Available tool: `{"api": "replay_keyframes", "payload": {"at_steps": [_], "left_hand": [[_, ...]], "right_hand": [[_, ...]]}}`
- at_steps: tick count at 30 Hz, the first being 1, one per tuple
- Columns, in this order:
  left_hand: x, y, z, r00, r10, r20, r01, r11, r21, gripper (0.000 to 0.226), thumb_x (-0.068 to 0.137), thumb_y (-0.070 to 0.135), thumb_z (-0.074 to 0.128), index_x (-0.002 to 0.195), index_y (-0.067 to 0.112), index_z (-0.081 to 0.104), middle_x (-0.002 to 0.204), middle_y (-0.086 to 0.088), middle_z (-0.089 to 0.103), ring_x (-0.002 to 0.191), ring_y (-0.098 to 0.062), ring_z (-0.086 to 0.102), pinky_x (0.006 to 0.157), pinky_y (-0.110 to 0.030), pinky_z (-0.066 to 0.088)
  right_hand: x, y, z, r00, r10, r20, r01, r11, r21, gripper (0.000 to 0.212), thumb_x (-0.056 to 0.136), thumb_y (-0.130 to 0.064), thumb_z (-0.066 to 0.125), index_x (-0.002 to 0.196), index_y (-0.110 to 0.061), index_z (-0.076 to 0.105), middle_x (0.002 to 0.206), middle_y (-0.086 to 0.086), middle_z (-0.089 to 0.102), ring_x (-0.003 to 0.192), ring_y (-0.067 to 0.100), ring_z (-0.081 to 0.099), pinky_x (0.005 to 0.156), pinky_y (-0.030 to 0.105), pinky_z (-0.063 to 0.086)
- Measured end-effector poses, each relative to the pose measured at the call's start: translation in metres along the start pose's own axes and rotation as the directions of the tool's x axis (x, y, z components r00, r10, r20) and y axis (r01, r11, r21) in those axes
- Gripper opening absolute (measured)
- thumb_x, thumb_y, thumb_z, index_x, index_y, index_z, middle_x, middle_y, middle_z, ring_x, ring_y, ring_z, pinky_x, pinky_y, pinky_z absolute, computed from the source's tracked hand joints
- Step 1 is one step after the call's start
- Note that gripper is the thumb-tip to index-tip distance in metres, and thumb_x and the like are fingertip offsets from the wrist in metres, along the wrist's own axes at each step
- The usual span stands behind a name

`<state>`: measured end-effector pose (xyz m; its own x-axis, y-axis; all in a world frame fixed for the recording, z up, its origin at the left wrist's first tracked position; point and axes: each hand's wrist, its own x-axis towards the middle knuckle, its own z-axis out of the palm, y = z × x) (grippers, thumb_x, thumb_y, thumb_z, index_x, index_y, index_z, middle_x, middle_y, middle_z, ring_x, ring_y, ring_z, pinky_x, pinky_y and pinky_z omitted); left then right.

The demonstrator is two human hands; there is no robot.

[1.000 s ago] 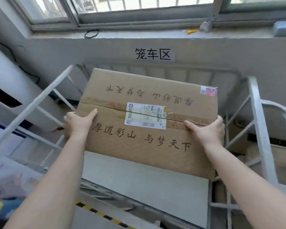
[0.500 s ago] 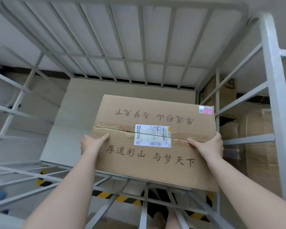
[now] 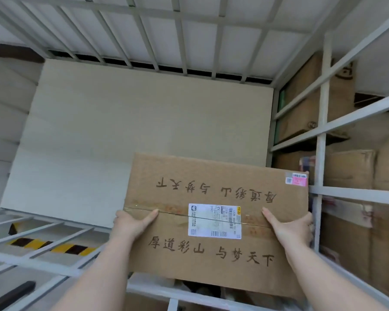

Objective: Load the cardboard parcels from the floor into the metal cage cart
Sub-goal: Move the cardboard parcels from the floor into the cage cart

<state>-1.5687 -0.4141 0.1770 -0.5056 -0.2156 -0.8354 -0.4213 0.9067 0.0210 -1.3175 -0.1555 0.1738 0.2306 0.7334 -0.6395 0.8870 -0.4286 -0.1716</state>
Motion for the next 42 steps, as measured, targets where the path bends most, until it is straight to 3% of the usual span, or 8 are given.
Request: {"api": "replay_keyframes", "payload": {"at_steps": [3,6,9,14,20,31,38,42], "left_hand": [[-0.002,0.001,-0.012,0.997,0.038,0.07,-0.041,0.998,0.052,0.115,0.045,0.07,0.077,0.132,0.004,0.043,0.133,-0.015,0.055,0.121,-0.033,0.054,0.102,-0.044,0.045],[-0.036,0.013,-0.038,0.994,0.098,0.055,-0.108,0.965,0.238,0.09,0.076,0.056,0.069,0.138,0.002,0.034,0.139,-0.016,0.049,0.125,-0.032,0.05,0.098,-0.038,0.045],[-0.088,0.033,-0.08,0.954,0.298,-0.04,-0.274,0.914,0.299,0.082,0.083,0.056,0.06,0.145,0.01,0.029,0.145,-0.011,0.044,0.128,-0.03,0.049,0.099,-0.04,0.045],[-0.169,0.035,-0.157,0.8,0.59,-0.111,-0.418,0.68,0.602,0.066,0.086,0.05,0.057,0.139,0.016,0.039,0.138,-0.006,0.051,0.127,-0.027,0.049,0.098,-0.043,0.046],[-0.2,0.009,-0.241,0.747,0.65,-0.138,-0.493,0.681,0.542,0.062,0.088,0.048,0.056,0.139,0.016,0.039,0.138,-0.004,0.05,0.127,-0.025,0.048,0.097,-0.041,0.046],[-0.214,-0.04,-0.347,0.615,0.784,-0.083,-0.648,0.563,0.513,0.06,0.087,0.049,0.056,0.136,0.018,0.041,0.138,-0.002,0.05,0.125,-0.024,0.051,0.097,-0.039,0.046],[-0.232,-0.058,-0.363,0.561,0.824,-0.083,-0.667,0.509,0.544,0.06,0.088,0.047,0.056,0.138,0.019,0.039,0.138,-0.001,0.049,0.125,-0.024,0.05,0.098,-0.04,0.046],[-0.233,-0.066,-0.379,0.502,0.864,-0.024,-0.683,0.413,0.602,0.059,0.089,0.047,0.054,0.138,0.02,0.038,0.139,0.0,0.049,0.127,-0.022,0.048,0.098,-0.038,0.045]], "right_hand": [[-0.003,-0.006,-0.004,1.0,0.003,0.003,-0.002,0.999,-0.036,0.124,0.057,-0.053,0.084,0.148,-0.012,0.01,0.149,0.019,0.025,0.137,0.039,0.027,0.11,0.058,0.026],[-0.026,-0.033,-0.017,0.998,-0.041,0.048,0.045,0.995,-0.087,0.125,0.064,-0.047,0.082,0.151,-0.011,0.0,0.156,0.016,0.011,0.143,0.036,0.014,0.114,0.056,0.02],[-0.078,-0.076,-0.036,0.964,-0.233,0.131,0.254,0.95,-0.179,0.104,0.072,-0.051,0.074,0.149,-0.007,0.019,0.156,0.013,0.016,0.144,0.032,0.011,0.112,0.054,0.024],[-0.188,-0.146,-0.074,0.759,-0.57,0.314,0.645,0.725,-0.242,0.064,0.085,-0.048,0.061,0.137,-0.013,0.046,0.141,0.008,0.044,0.132,0.026,0.039,0.103,0.04,0.039],[-0.315,-0.188,-0.095,0.574,-0.725,0.382,0.816,0.544,-0.194,0.059,0.085,-0.047,0.061,0.136,-0.02,0.047,0.14,0.001,0.048,0.127,0.021,0.048,0.095,0.036,0.045],[-0.448,-0.177,-0.074,0.624,-0.732,0.276,0.781,0.6,-0.174,0.062,0.082,-0.051,0.063,0.134,-0.023,0.047,0.128,0.0,0.056,0.103,0.024,0.063,0.088,0.036,0.05],[-0.477,-0.183,-0.059,0.598,-0.758,0.262,0.793,0.606,-0.055,0.063,0.081,-0.048,0.067,0.134,-0.018,0.049,0.128,0.003,0.056,0.118,0.022,0.054,0.094,0.036,0.047],[-0.491,-0.183,-0.056,0.648,-0.742,0.169,0.747,0.663,0.05,0.061,0.082,-0.045,0.068,0.132,-0.016,0.05,0.127,0.004,0.057,0.117,0.021,0.054,0.095,0.035,0.045]]}}
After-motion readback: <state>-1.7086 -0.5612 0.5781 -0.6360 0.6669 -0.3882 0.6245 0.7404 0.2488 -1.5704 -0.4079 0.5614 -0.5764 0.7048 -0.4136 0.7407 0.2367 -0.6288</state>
